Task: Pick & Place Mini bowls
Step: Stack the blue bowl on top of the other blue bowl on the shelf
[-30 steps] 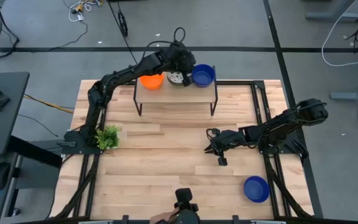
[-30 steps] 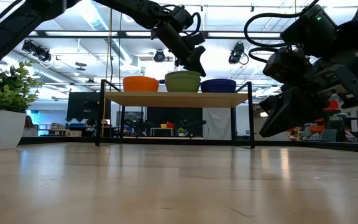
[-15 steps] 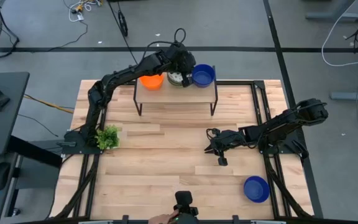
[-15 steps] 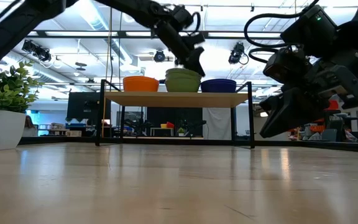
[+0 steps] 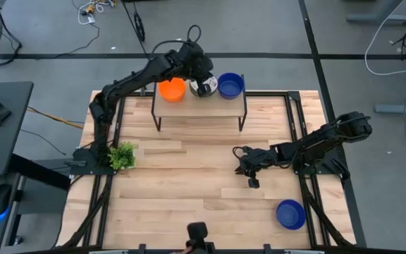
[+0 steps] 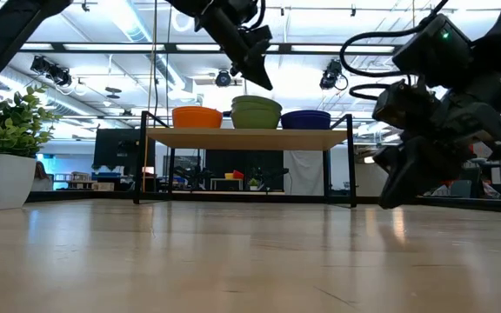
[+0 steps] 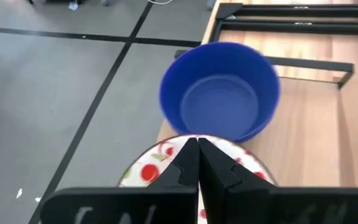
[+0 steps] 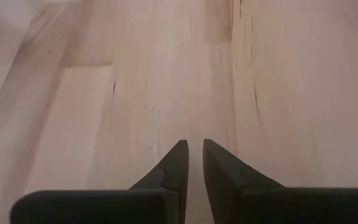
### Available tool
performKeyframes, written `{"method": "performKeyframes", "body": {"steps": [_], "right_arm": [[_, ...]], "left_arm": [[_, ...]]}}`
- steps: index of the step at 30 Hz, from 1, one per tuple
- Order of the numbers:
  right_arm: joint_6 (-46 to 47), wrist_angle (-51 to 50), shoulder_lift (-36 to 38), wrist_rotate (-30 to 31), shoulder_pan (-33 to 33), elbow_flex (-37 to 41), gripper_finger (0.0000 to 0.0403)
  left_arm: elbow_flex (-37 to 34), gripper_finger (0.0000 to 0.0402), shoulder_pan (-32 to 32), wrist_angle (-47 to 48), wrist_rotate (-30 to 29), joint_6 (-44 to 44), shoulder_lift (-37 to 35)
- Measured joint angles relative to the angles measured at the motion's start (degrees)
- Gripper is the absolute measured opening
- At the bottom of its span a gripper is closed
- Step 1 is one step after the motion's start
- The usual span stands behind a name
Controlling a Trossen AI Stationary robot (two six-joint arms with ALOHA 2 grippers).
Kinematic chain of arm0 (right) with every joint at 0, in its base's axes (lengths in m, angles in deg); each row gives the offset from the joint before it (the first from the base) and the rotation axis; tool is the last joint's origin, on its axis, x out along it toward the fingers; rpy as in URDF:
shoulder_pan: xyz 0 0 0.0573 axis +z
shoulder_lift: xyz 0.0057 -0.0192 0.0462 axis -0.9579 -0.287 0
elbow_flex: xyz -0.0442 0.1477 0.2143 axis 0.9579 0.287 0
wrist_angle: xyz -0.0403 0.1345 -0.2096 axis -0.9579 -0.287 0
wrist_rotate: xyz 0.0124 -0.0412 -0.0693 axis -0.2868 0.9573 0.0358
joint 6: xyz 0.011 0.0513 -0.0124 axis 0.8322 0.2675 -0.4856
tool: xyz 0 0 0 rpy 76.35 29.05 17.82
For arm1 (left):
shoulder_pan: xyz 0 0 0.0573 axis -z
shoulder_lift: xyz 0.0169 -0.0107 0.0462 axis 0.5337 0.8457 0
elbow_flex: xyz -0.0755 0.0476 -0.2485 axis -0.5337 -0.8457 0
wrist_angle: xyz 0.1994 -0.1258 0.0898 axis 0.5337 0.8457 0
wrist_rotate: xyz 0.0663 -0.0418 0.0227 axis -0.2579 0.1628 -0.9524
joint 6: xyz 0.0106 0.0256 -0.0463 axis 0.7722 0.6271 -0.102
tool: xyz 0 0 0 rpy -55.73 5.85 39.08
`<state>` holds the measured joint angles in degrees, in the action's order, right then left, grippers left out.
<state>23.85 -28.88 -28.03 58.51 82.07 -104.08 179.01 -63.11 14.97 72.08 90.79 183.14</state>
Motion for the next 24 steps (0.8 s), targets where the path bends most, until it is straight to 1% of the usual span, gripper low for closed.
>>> {"method": "performKeyframes", "body": {"steps": [5, 8, 13, 18, 20, 24], "right_arm": [[0.5, -0.5, 0.0, 0.0, 0.6, 0.0, 0.005], [0.5, -0.2, 0.0, 0.0, 1.7, 0.0, 0.005], [0.5, 0.0, 0.0, 0.2, 3.7, 0.0, 0.005], [1.4, 0.1, 0.0, 2.6, 5.5, 0.0, 0.005], [1.6, 0.1, 0.0, 2.9, 5.9, 0.0, 0.005], [1.7, 0.1, 0.0, 3.0, 6.1, 0.0, 0.005]], "left_arm": [[0.0, 0.0001, 1.3, 0.1, 0.2, -0.8, -0.2], [0.0, 0.0001, 3.3, 0.8, 0.1, -1.2, -1.2], [0.0, 0.0001, 9.4, 3.0, -0.1, -1.4, -2.4], [0.0, 0.0001, 14.5, 6.3, -0.4, -2.1, -3.3], [0.0, 0.0, 16.3, 9.0, -0.6, -2.7, -3.9], [0.0, 0.0, 20.2, 11.7, -2.7, -4.5, -6.2]]}}
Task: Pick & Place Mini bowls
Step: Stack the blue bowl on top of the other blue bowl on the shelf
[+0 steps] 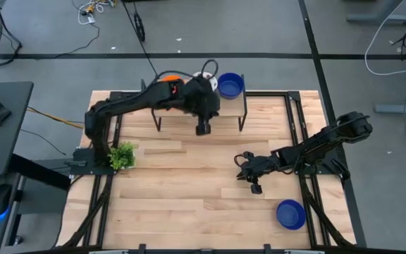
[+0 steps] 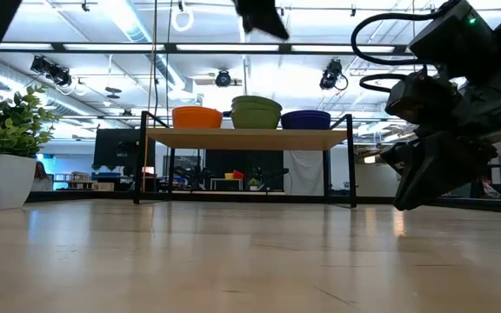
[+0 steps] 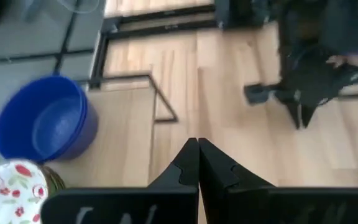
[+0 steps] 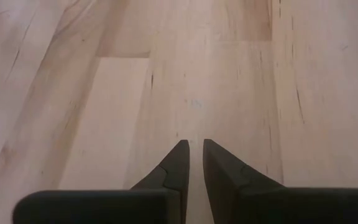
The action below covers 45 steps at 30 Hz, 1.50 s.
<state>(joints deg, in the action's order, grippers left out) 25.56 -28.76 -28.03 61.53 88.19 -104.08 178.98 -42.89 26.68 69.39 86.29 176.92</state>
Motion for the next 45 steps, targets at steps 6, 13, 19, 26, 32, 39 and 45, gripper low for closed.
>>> {"method": "performKeyframes", "body": {"steps": [6, 13, 19, 26, 32, 39, 45], "right_arm": [[0.3, 0.2, 0.0, 0.0, 0.0, 0.0, 0.005], [-2.2, 3.0, 0.0, 0.0, 0.0, 0.0, 0.005], [-1.4, 14.4, 0.0, 0.0, 0.0, 0.0, 0.005], [0.0, 22.1, 0.0, 1.5, -1.8, -4.3, 0.0052], [-2.3, -15.1, 0.0, 1.7, -0.5, -21.6, 0.0087], [4.1, -52.4, 0.0, 1.0, 4.6, -37.9, 0.0144], [17.6, -66.8, 0.1, -7.3, 11.3, -41.8, 0.0186]], "left_arm": [[-8.2, 0.0, 4.9, 0.7, -5.0, -3.9, -10.0], [-39.5, 0.0003, 10.0, -18.2, -9.3, -10.3, -34.6], [-64.4, 0.0008, 14.5, -36.0, -9.4, -13.8, -53.2], [-88.0, 0.0006, 17.5, -58.2, -9.4, -17.8, -63.8], [-101.9, 0.0007, 19.1, -80.5, -9.7, -20.4, -61.0], [-107.9, 0.0008, 20.8, -92.0, -13.1, -22.1, -56.3], [-107.9, 0.001, 21.6, -93.5, -15.7, -22.1, -53.3]]}}
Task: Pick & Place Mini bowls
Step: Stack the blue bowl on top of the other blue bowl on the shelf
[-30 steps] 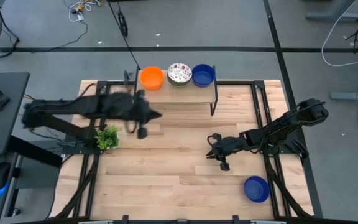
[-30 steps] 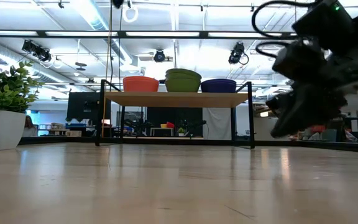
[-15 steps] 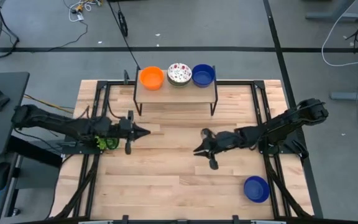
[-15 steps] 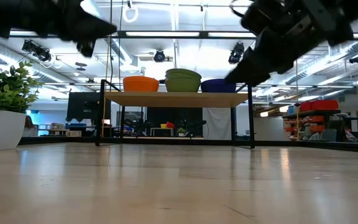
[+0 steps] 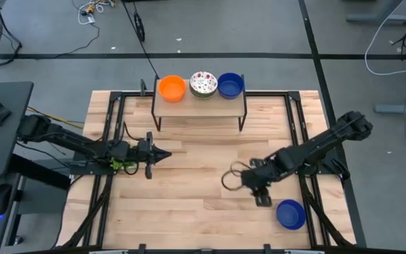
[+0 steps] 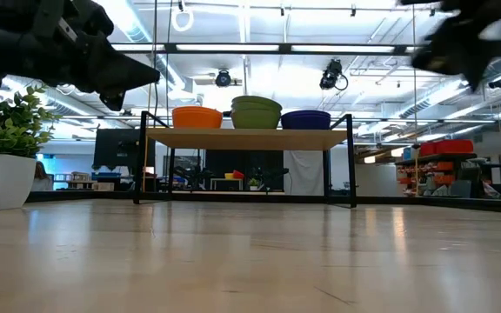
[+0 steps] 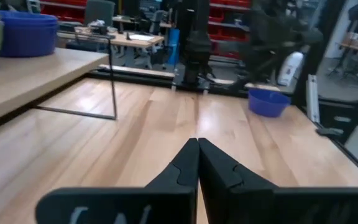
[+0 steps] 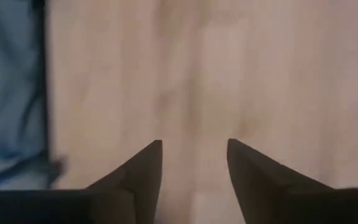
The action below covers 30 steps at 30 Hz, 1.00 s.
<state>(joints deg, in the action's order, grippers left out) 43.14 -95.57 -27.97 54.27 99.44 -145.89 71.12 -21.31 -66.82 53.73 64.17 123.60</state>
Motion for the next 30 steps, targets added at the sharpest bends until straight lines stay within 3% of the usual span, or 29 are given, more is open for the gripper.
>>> {"method": "performKeyframes", "body": {"steps": [4, 8, 13, 18, 22, 30], "right_arm": [[1.5, -0.6, 0.0, -5.9, 6.5, 0.6, 0.021], [6.9, 0.6, 0.0, -6.5, 13.7, 0.8, 0.0223], [18.1, 3.8, 0.0, -4.8, 21.9, 0.8, 0.0226], [36.8, 4.4, -0.1, 0.1, 27.9, 1.0, 0.0226], [49.2, 7.2, -1.8, 5.6, 30.8, 2.4, 0.0226], [65.3, 12.1, -5.4, 5.6, 30.3, 6.9, 0.0226]], "left_arm": [[0.0, 0.0011, 0.0, -2.8, -1.6, 0.8, 1.8], [0.0, 0.0011, 0.0, -5.5, -1.7, 3.4, 2.9], [0.0, 0.0012, -0.5, -9.2, -1.7, 7.4, 3.0], [0.0, 0.0012, -1.3, -10.8, -1.7, 10.3, 3.0], [0.0, 0.0012, -2.1, -10.8, -1.7, 11.0, 3.0], [0.0, 0.0012, -2.5, -10.4, -1.5, 9.8, 3.0]]}}
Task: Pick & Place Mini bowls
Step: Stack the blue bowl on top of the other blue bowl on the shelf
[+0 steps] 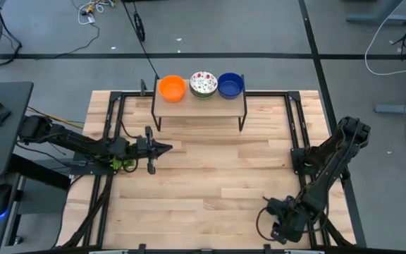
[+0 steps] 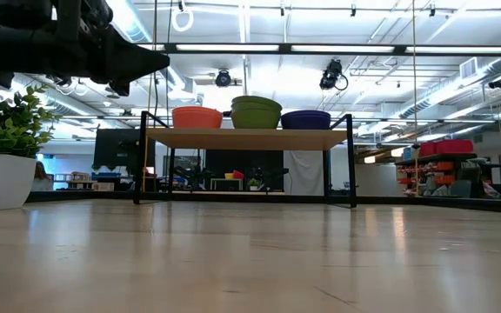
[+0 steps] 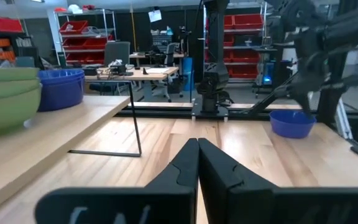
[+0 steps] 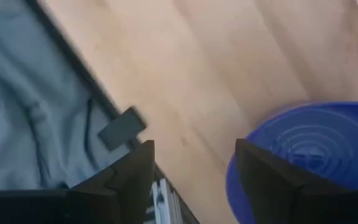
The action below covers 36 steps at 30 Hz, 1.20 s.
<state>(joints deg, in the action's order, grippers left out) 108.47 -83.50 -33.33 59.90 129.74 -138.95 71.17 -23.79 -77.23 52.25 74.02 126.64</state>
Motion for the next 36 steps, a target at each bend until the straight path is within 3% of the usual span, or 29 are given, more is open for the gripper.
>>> {"method": "performKeyframes", "body": {"steps": [7, 13, 22, 31, 36], "right_arm": [[13.6, 3.2, -0.1, -3.7, -1.7, 6.8, 0.0203], [13.8, 9.7, -0.1, -6.4, -3.0, 12.0, 0.0169], [4.4, 8.7, 0.1, -11.8, -8.4, 12.0, 0.0104], [-8.2, 8.4, 0.1, -12.1, -16.6, 11.8, 0.0086], [-20.1, 8.3, 0.1, -12.0, -21.6, 9.8, 0.0066]], "left_arm": [[0.0, 0.0012, 0.1, 1.1, 0.0, -4.0, 0.0], [0.0, 0.0012, 0.5, 2.0, 0.0, -7.0, 0.5], [0.0, 0.0012, 2.2, 2.0, 0.0, -9.2, 3.2], [0.0, 0.0012, 2.4, 1.4, -0.2, -11.5, 5.0], [0.0, 0.0012, 2.4, -0.1, -0.2, -12.5, 6.7]]}}
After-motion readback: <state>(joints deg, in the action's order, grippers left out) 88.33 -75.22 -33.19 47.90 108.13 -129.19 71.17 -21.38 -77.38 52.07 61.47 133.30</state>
